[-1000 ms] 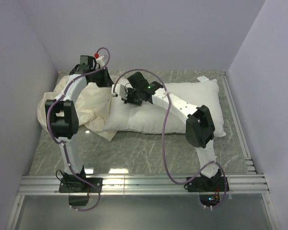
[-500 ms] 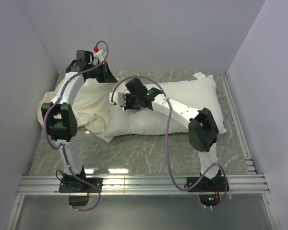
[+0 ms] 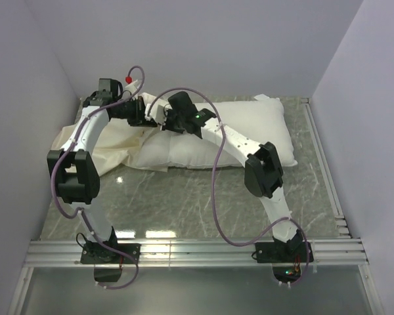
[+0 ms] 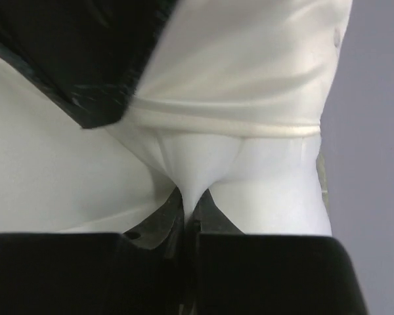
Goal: Put the pillow into the pillowcase
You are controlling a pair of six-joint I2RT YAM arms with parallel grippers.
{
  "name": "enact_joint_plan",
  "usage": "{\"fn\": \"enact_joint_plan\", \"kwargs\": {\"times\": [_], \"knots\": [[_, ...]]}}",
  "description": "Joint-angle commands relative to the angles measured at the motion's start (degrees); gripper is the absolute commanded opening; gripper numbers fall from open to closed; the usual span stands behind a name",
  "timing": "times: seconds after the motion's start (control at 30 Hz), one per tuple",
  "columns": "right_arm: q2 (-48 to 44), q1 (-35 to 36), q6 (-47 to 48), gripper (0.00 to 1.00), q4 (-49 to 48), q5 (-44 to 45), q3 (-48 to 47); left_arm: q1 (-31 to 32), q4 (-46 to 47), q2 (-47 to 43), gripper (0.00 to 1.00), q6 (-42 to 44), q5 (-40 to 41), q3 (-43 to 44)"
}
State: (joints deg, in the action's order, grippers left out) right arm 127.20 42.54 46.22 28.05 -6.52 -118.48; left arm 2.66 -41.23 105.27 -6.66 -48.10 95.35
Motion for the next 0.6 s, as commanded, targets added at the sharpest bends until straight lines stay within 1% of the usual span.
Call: {"fn": "enact_joint_plan", "kwargs": {"times": [0.0,0.07,0.1,0.13,0.17,0.2,0.23,0.27,0.3,0.33,0.37,0.4,0.43,0.5,0.53,0.57], "knots": [[0.42,-2.29,-2.18,0.0,-7.48,3.71,-0.63,-0.37,-1.84,-3.41,0.0,0.24,-3.15,-1.48],[-0.11,-2.29,-2.36,0.0,-8.45,3.36,1.75,-0.9,-0.35,-2.54,0.06,-0.9,-1.57,-0.52],[-0.28,-2.2,-2.36,0.0,-8.37,3.36,2.1,-1.42,0.01,-1.4,0.1,-1.69,-0.95,0.01],[-0.46,-2.38,-2.36,0.0,-8.54,3.36,3.33,-1.77,0.27,-0.87,0.26,-2.13,-0.34,1.4],[-0.63,-2.29,-2.36,0.0,-9.32,3.27,4.03,-2.47,0.45,-0.42,0.35,-2.48,0.19,2.03],[-0.98,-2.29,-2.19,0.0,-9.51,3.36,4.56,-2.48,0.8,-0.33,0.41,-3.01,0.89,2.64],[-0.99,-2.38,-2.18,0.0,-9.6,3.45,5.18,-4.31,1.93,-1.12,0.48,-4.58,1.07,1.78],[-0.99,-2.38,-2.18,0.0,-9.68,3.45,5.27,-5.98,5.95,-2.43,0.53,-5.29,0.73,0.2],[-0.81,-2.38,-2.18,0.0,-9.6,3.54,5.19,-6.69,8.08,-6.27,0.58,-6.08,1.33,-2.08],[-0.64,-2.47,-2.18,0.0,-9.51,3.45,4.84,-7.22,9.93,-8.48,0.59,-5.74,2.3,-7.23],[-0.46,-2.47,-2.36,0.0,-9.33,3.45,4.48,-7.83,11.51,-10.77,0.59,-5.13,3.52,-9.89],[0.15,-2.64,-2.53,0.0,-9.07,3.36,4.05,-7.93,13.18,-14.88,0.59,-3.56,5.88,-12.44],[0.59,-2.73,-2.8,0.0,-8.63,3.1,2.21,-8.19,13.54,-16.92,0.59,-2.76,6.52,-17.34],[2.43,-3.43,-4.29,0.0,-6.0,2.66,-0.43,-10.03,15.64,-22.44,0.59,-2.49,6.18,-22.64],[2.96,-3.61,-4.81,0.0,-4.95,2.31,-3.05,-10.82,16.7,-24.22,0.59,-2.83,5.91,-28.06],[3.49,-3.78,-5.26,0.0,-3.63,2.22,-4.03,-11.96,17.58,-25.89,0.59,-3.18,6.52,-30.38]]}}
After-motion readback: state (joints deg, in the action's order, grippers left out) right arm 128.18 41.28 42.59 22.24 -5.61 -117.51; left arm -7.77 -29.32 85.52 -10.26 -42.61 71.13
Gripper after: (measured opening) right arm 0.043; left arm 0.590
